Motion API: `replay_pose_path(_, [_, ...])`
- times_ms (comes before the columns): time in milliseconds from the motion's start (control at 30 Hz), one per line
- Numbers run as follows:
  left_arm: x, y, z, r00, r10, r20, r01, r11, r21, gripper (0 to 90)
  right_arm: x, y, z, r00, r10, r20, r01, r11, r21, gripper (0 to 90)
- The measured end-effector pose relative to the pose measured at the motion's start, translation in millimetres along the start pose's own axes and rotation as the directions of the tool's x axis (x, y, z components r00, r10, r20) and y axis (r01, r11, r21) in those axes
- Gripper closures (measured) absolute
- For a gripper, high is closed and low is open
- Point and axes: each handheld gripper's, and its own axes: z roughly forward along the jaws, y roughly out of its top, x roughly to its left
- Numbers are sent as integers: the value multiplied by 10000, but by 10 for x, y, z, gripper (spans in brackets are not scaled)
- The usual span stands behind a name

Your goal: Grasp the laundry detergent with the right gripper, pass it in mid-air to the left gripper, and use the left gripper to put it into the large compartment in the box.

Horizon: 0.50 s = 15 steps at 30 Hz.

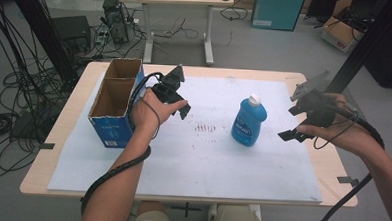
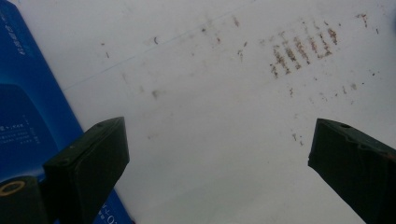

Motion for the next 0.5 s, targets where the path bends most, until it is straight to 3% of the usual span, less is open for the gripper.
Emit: replay_pose_path(500, [24, -29, 42, 9998, 172, 59, -171, 9998, -49, 53, -99, -118, 394, 9951, 904, 406, -854, 9900, -1119, 54])
